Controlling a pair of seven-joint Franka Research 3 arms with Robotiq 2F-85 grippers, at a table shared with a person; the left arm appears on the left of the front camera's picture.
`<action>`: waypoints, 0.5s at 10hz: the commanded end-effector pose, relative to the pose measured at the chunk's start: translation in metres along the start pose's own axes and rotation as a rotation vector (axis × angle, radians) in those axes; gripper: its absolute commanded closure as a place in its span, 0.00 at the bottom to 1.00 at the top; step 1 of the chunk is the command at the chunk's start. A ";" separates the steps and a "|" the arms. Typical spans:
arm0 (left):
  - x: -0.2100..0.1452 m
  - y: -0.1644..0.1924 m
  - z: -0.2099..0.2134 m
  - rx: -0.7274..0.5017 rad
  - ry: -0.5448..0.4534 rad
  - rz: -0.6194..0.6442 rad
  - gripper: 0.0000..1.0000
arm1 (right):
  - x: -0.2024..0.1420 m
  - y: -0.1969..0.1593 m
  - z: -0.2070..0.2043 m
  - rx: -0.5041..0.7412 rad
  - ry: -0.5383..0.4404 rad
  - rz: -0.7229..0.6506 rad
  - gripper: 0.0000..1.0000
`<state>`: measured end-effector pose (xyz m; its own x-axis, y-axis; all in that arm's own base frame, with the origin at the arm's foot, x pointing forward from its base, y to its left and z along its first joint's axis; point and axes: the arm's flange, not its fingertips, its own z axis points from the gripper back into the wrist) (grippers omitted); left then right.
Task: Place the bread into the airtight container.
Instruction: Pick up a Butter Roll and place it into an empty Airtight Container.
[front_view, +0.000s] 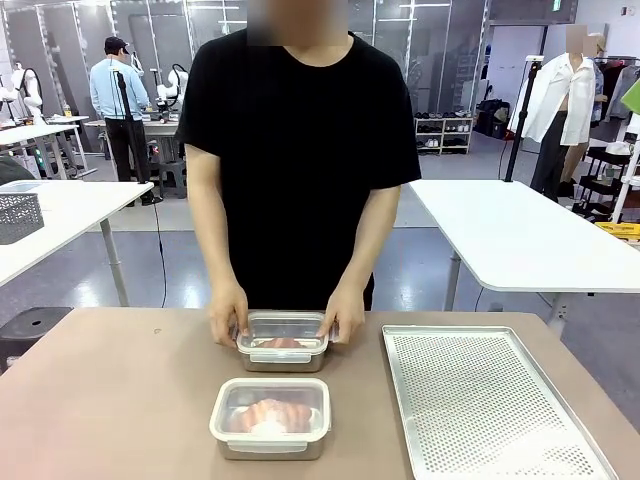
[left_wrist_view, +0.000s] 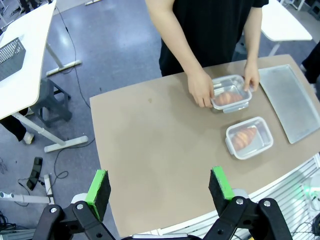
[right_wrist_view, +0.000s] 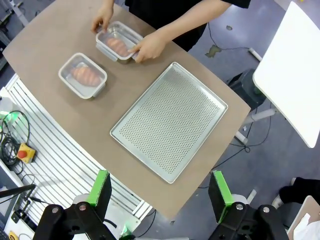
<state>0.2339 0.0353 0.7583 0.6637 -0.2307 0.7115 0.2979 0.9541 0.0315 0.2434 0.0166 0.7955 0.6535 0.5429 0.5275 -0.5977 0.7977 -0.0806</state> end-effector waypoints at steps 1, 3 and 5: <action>0.000 -0.002 0.000 0.010 0.002 -0.001 0.00 | -0.002 -0.001 -0.001 -0.008 0.003 -0.008 0.02; 0.000 -0.002 0.000 0.010 0.002 -0.001 0.00 | -0.002 -0.001 -0.001 -0.008 0.003 -0.008 0.02; 0.000 -0.002 0.000 0.010 0.002 -0.001 0.00 | -0.002 -0.001 -0.001 -0.008 0.003 -0.008 0.02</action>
<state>0.2339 0.0353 0.7583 0.6637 -0.2307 0.7115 0.2979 0.9541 0.0315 0.2434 0.0166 0.7955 0.6535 0.5429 0.5275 -0.5977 0.7977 -0.0806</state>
